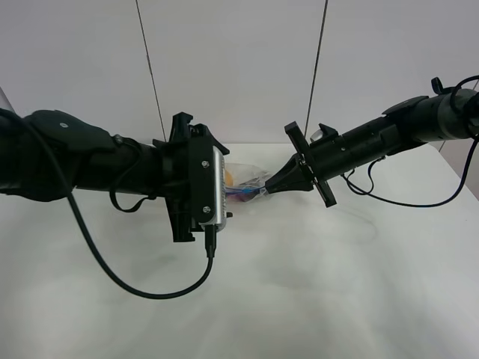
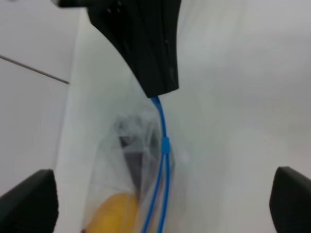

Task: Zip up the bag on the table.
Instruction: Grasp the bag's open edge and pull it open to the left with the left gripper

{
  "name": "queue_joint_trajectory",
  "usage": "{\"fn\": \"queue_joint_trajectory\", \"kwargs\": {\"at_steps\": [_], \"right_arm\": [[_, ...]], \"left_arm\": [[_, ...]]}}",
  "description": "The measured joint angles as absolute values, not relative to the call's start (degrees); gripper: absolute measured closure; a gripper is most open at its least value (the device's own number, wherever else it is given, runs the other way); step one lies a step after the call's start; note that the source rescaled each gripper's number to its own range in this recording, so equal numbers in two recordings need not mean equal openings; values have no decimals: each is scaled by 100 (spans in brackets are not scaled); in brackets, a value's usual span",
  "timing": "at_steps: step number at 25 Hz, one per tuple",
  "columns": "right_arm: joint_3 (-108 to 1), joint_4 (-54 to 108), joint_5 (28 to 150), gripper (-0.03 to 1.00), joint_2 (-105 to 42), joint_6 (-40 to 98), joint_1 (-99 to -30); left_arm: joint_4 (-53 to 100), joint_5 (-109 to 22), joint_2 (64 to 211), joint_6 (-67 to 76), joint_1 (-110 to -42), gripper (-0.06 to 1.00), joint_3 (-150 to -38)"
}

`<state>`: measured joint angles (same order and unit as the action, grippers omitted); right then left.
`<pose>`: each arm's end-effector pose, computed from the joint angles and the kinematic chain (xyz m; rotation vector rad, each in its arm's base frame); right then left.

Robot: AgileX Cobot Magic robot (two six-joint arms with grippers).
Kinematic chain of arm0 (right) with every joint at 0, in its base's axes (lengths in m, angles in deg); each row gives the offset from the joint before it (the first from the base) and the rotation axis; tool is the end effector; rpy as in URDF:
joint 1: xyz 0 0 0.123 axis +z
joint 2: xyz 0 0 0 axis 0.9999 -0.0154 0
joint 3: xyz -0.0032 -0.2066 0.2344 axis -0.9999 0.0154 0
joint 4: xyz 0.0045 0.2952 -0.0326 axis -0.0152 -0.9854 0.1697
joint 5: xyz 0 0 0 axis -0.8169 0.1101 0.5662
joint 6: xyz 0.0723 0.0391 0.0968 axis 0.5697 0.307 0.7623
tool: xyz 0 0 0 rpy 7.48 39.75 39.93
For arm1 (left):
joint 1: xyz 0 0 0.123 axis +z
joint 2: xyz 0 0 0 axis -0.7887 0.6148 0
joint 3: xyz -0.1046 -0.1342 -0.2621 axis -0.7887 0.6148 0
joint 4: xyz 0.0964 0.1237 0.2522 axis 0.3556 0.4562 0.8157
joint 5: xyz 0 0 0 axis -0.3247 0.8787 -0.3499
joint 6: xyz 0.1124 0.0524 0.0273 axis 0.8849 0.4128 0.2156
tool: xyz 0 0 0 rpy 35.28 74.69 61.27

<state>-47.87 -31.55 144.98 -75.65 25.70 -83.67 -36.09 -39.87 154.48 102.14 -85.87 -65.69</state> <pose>0.4237 0.1470 0.1464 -0.1387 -2.7396 -1.5005 0.3217 -0.2343 0.2068 1.6393 1.4676 0.1101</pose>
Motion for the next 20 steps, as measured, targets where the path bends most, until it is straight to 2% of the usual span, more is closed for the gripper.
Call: {"fn": "queue_joint_trajectory", "kwargs": {"at_steps": [10,17,20], "right_arm": [[-4787,-3155,14498,96,-7565,2570,-8367],[-4787,-3155,14498,96,-7565,2570,-8367],[-4787,-3155,14498,96,-7565,2570,-8367]], "left_arm": [[-4585,-3679,16348,10231,-8587,-5,-7530],[-4651,-3626,16838,10277,-8589,-5,-7590],[-4654,-3613,16890,10278,-8589,9,-7590]]}}
